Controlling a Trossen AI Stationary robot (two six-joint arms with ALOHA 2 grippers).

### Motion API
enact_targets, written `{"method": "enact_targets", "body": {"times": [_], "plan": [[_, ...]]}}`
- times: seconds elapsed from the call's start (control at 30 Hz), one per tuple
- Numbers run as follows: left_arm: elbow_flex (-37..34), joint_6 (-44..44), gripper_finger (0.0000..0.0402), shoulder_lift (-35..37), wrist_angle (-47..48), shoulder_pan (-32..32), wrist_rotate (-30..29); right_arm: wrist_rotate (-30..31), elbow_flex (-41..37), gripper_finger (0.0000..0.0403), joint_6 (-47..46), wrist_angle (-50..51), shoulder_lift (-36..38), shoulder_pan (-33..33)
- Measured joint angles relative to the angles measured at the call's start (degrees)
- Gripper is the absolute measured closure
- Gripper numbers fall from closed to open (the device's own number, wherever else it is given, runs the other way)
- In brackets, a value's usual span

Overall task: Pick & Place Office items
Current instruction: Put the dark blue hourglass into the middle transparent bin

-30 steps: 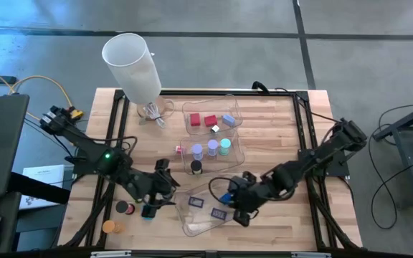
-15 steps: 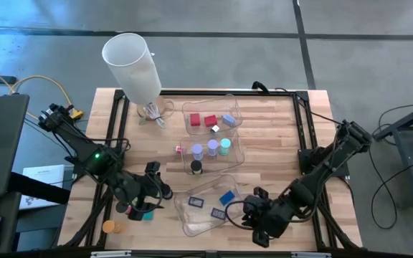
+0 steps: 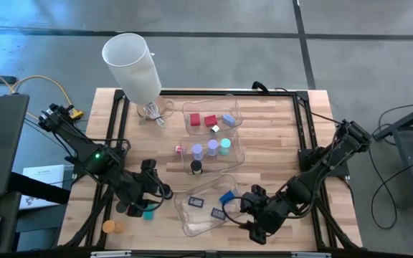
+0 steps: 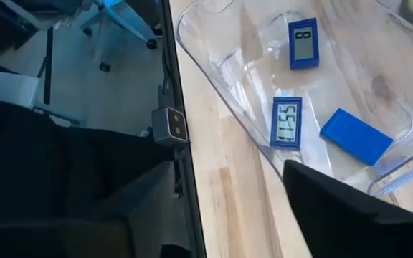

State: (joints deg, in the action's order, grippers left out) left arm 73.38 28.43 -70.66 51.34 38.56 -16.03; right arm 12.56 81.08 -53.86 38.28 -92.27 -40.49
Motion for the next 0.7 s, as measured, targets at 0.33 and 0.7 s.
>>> {"method": "enact_targets", "body": {"times": [0.33, 0.7], "plan": [[-0.11, 1.86, 0.0125, -3.64, 11.65, -0.01, -0.85, 2.88, -0.02, 0.0119, 1.0, 0.04, -0.03, -0.02], [-0.12, -0.82, 0.0125, -11.0, 12.9, 0.7, -0.76, 5.53, -0.02, 0.0119, 3.1, -0.09, -0.04, -0.02]]}}
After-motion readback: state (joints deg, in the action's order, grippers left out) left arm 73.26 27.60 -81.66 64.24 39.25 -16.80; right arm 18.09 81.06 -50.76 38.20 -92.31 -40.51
